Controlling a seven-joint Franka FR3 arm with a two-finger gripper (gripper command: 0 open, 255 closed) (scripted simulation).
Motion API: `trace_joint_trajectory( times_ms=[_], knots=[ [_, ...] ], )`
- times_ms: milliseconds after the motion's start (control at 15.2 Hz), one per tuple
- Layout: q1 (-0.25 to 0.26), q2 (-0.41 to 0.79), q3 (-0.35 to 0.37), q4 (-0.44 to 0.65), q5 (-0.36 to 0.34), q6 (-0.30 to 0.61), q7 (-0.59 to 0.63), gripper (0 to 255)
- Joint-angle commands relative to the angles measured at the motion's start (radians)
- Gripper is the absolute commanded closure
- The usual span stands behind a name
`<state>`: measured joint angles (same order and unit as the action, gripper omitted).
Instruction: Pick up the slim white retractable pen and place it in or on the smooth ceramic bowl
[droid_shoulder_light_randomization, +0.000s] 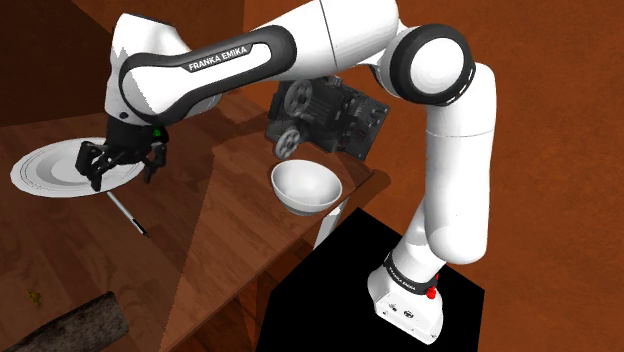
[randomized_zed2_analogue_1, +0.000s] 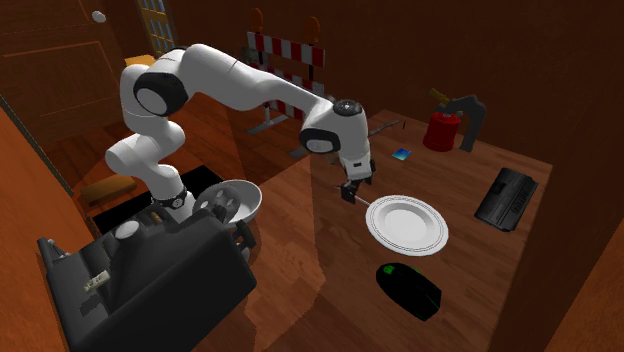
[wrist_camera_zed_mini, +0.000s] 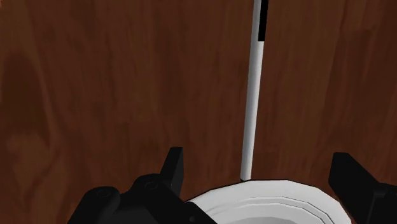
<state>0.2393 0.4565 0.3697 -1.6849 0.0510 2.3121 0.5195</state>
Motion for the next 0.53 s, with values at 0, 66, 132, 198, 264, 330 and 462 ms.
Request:
trace_joint_trajectory(
  times_ms=[0,66,132,198,264,330,462],
  knots=[
    [0.009,0.023,-0.003,0.008,-0.007,0.016,0.007,0],
    [0.013,0.032,-0.004,0.008,-0.010,0.025,0.009,0],
    [0.016,0.041,-0.006,0.008,-0.013,0.034,0.010,0],
    [0.019,0.051,-0.007,0.009,-0.016,0.043,0.012,0],
    [0.023,0.060,-0.009,0.010,-0.019,0.051,0.014,0],
    [0.024,0.066,-0.010,0.010,-0.021,0.056,0.015,0],
    [0.025,0.066,-0.010,0.011,-0.021,0.056,0.015,0]
  ],
)
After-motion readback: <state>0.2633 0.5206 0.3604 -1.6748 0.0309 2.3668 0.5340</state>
